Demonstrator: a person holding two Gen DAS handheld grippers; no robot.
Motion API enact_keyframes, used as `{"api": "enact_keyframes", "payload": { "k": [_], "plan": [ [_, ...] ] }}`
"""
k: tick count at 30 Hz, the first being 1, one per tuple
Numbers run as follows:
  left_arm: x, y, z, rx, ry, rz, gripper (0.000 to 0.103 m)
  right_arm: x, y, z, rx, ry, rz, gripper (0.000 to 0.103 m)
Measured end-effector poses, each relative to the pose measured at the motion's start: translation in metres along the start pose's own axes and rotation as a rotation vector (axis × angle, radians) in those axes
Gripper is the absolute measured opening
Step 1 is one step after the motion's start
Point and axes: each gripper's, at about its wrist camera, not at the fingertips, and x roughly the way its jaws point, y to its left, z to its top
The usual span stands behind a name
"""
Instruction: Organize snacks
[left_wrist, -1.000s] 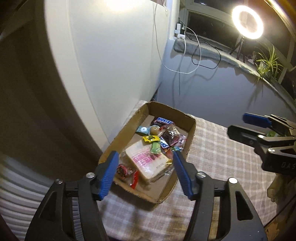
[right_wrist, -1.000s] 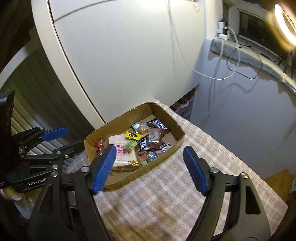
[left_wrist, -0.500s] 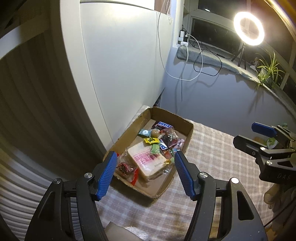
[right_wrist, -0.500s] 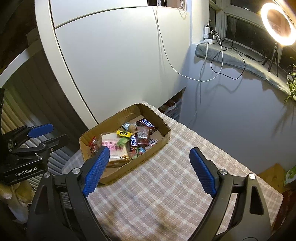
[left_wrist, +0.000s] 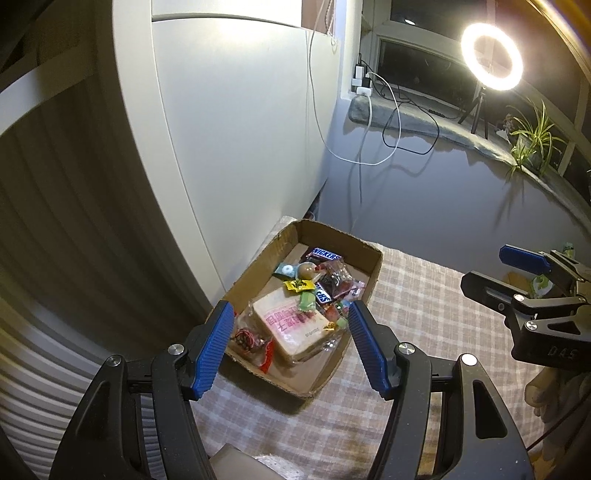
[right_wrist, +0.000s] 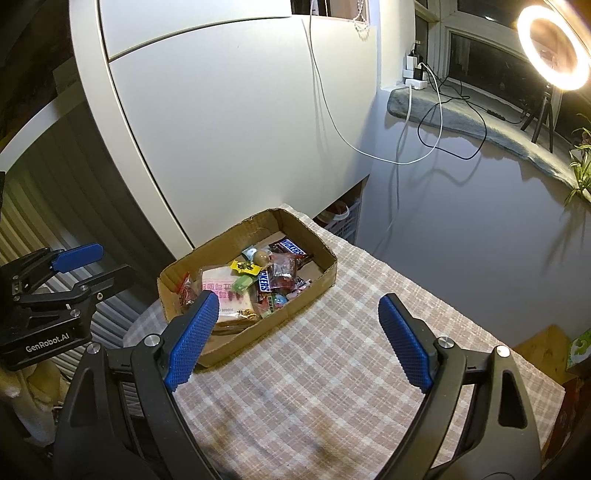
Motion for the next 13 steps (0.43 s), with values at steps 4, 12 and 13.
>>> {"api": "enact_keyframes", "payload": {
  "k": [4,12,13],
  "plan": [
    [-0.0004,-0.0004,-0.0001,0.001,-0.002,0.002,0.064,0.0006,0.0004,-0.0002,0.001,0.0,-0.003,0.09],
    [0.0015,-0.0013,0.0014,0.014,-0.006,0.008,0.064,0.0011,-0.0014,0.001,0.0,0.002,-0.005,0.09],
    [0.0027,-0.002,0.0013,0.016,-0.004,0.008,0.064,0.0015,-0.0024,0.0011,0.002,0.003,-0.003,0.091]
  ]
}}
